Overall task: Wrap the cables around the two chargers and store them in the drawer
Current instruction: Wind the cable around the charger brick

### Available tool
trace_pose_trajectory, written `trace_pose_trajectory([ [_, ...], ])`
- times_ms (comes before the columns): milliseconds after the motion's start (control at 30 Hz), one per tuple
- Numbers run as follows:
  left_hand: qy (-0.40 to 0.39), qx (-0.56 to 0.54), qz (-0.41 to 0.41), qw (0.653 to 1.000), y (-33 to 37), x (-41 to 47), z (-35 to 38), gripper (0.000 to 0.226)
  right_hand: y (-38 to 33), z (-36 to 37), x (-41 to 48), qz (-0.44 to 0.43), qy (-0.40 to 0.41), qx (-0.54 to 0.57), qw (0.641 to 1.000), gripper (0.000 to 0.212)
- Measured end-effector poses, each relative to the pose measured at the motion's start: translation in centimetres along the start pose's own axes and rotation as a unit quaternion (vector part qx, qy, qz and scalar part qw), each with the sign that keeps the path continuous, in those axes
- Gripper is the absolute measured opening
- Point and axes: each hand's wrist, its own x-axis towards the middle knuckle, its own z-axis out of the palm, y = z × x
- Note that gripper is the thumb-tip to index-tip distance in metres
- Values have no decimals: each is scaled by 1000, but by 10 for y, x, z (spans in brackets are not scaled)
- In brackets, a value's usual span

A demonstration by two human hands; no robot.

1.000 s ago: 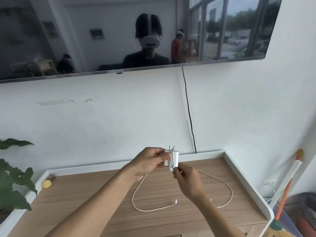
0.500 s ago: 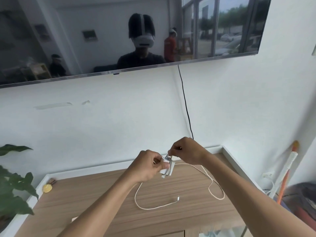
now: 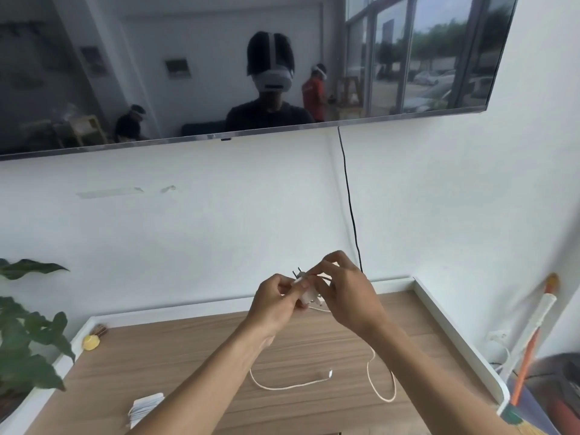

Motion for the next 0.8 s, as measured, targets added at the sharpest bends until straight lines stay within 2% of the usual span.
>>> trace_pose_trajectory([
  [133,-98,-158,-57,981,7,-6,6,23,-5,-4,4,-20,-10,74,997,16],
  [233,-118,-238,-91,960,11,-10,0,29,-5,-9,4,-12,-19,97,995,22],
  [333,-120,-196,-81,970,12,-7,-4,38,-1,-11,4,51,-28,144,988,18],
  [400,-126,-179,-72,973,13,-6,-5,36,1,-14,5,67,-45,166,983,14],
  [567,-150,-148,-47,976,16,-5,-14,24,-5,-25,10,58,-112,185,975,10],
  [667,-168,-87,-33,981,20,-1,-22,24,-7,-31,14,50,-162,198,966,10],
  [800,-183,9,-18,983,28,1,-28,26,-9,-38,24,35,-195,133,971,19],
])
